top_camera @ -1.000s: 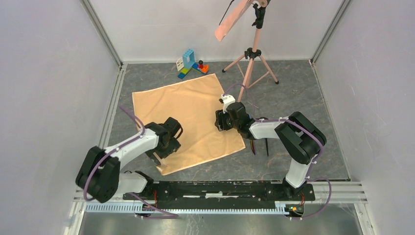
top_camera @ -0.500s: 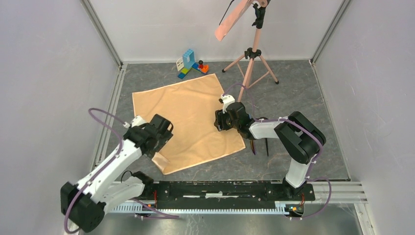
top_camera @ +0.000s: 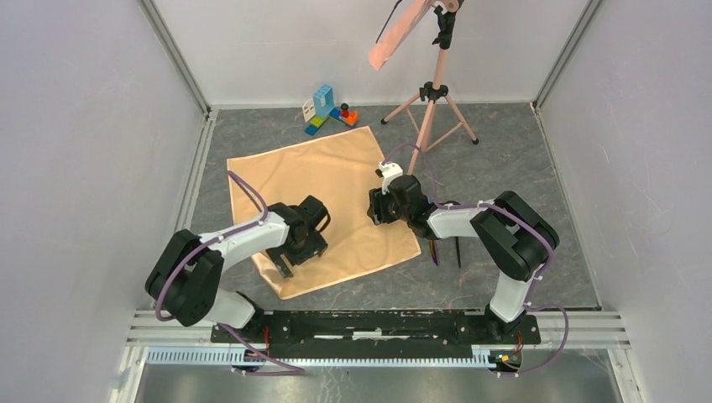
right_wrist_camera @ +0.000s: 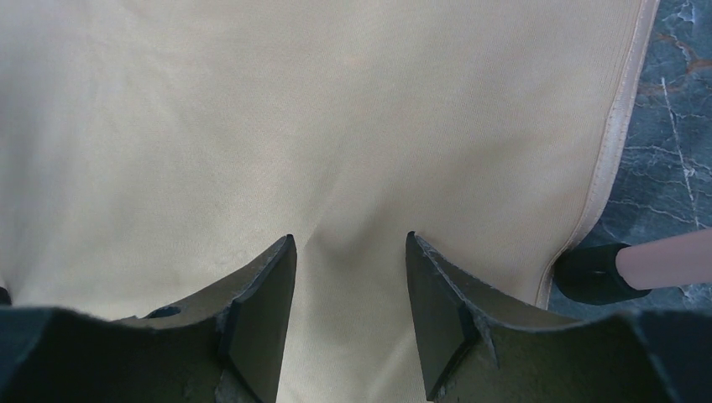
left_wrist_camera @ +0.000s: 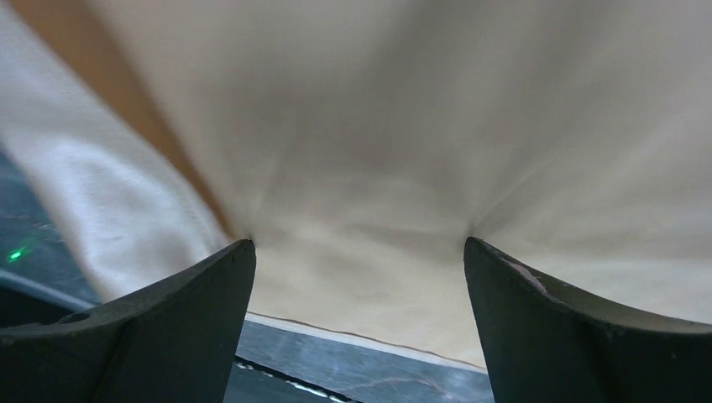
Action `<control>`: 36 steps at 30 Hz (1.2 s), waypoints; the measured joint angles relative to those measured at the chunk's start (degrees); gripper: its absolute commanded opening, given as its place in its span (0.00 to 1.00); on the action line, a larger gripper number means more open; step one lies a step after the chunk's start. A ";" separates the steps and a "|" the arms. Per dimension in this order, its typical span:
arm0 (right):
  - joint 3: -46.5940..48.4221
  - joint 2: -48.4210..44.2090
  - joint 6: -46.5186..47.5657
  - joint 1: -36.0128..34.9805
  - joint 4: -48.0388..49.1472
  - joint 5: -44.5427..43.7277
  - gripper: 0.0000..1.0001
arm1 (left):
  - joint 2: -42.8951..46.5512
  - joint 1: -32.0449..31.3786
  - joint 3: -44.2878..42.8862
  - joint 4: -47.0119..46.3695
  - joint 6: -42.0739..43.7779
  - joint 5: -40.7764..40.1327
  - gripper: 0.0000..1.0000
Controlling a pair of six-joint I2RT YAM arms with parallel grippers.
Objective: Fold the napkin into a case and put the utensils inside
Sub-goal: Smooth out the napkin at the center of the board.
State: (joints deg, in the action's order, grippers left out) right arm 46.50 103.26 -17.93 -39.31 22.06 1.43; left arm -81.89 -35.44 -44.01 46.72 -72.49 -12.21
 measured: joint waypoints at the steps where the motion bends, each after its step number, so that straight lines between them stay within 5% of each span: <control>1: 0.00 0.00 0.00 0.00 0.00 0.02 0.57 | 0.15 0.00 0.55 0.90 -0.90 -0.85 1.00; 9: 0.00 0.02 -0.24 0.00 0.17 0.87 0.57 | 14.99 2.58 8.22 11.98 -9.27 -8.68 1.00; 17: 0.02 0.42 -0.52 0.00 0.92 2.10 0.59 | 30.40 5.14 -3.41 28.81 -11.19 -21.09 1.00; 25: -0.15 0.02 0.50 -0.02 1.16 4.61 0.74 | 34.47 5.25 -3.15 14.12 0.74 -13.88 1.00; 36: -3.61 -3.10 3.28 -1.16 0.98 4.52 0.76 | 16.39 5.97 -1.33 -4.46 11.23 -1.44 1.00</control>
State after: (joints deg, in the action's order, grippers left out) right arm 42.89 100.16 -14.66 -40.47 23.05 5.96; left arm -65.49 -29.47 -45.34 42.26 -61.25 -13.65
